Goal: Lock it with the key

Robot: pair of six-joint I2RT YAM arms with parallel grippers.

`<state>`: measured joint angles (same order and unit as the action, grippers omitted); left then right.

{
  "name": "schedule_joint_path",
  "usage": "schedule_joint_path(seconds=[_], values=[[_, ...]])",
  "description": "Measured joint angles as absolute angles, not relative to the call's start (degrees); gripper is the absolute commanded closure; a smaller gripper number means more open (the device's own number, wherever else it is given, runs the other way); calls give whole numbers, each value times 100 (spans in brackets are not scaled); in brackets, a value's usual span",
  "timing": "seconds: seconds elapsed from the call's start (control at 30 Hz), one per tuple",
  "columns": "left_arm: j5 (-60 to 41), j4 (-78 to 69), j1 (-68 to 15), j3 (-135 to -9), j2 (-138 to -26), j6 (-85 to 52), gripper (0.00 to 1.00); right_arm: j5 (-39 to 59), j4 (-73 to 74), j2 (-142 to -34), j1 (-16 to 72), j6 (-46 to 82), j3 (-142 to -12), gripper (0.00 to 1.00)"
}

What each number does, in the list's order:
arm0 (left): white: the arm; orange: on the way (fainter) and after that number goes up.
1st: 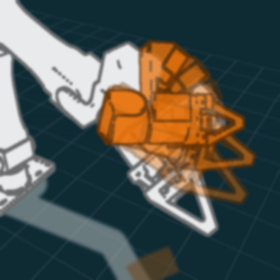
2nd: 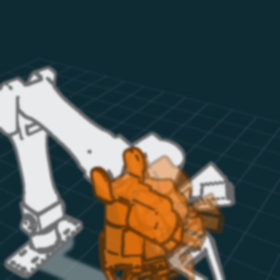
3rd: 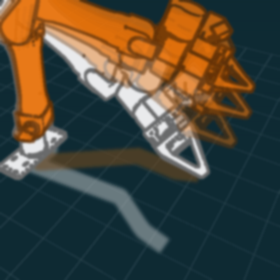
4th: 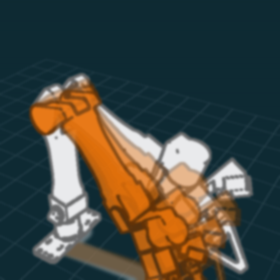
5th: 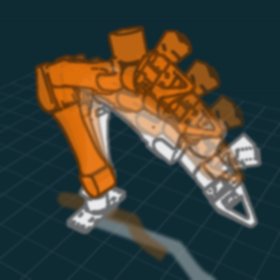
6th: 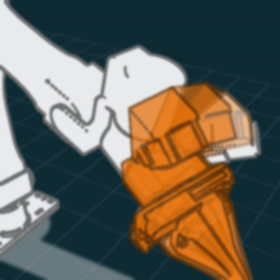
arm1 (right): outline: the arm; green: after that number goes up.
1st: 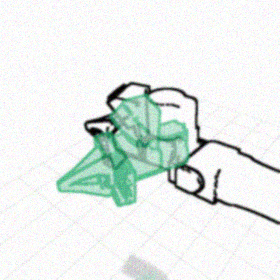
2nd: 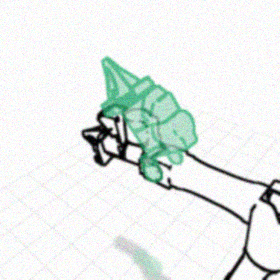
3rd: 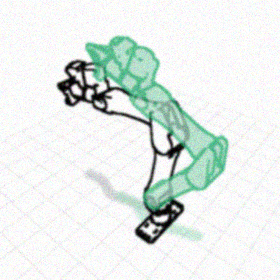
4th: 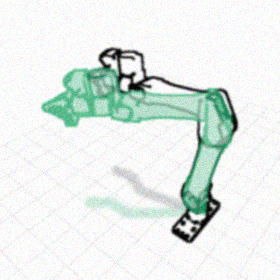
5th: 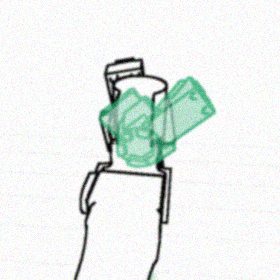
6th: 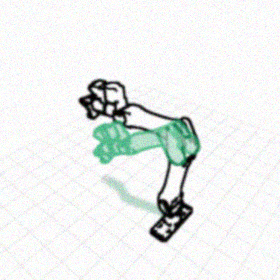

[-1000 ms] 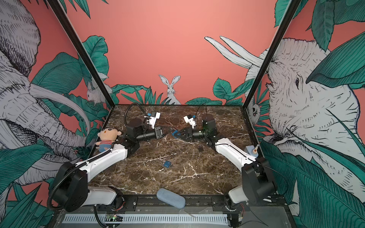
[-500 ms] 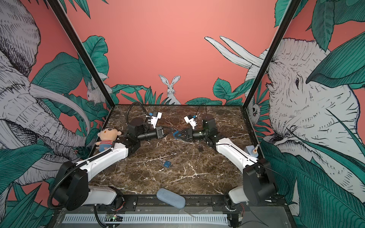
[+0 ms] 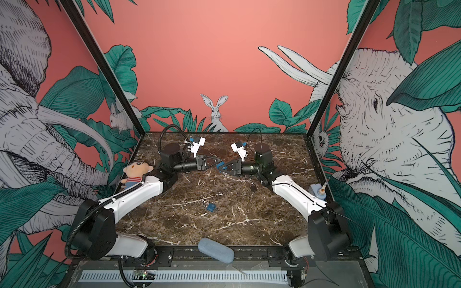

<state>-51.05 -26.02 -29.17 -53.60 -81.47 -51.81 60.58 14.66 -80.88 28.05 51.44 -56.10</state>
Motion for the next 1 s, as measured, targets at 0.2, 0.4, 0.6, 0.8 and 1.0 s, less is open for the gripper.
schedule_joint_path(seconds=[0.2, 0.4, 0.6, 0.8, 1.0], values=[[-5360, -2932, -2936, -5369, -8237, -5435, 93, 6187, 1555, -8136, 2926, 5166, -5610, 100], [-5570, -3138, -2910, -5374, -8237, -5555, 89, 6394, 1693, -8143, 2910, 5164, -5610, 100], [-5572, -3221, -2864, -5236, -8169, -5599, 100, 6396, 1691, -8182, 2928, 5164, -5627, 100], [-5572, -3343, -2829, -5203, -8117, -5660, 100, 6399, 1680, -8193, 2945, 5162, -5704, 100], [-5516, -3334, -2781, -5133, -8075, -5697, 82, 6320, 1671, -8193, 2971, 5172, -5704, 100]])
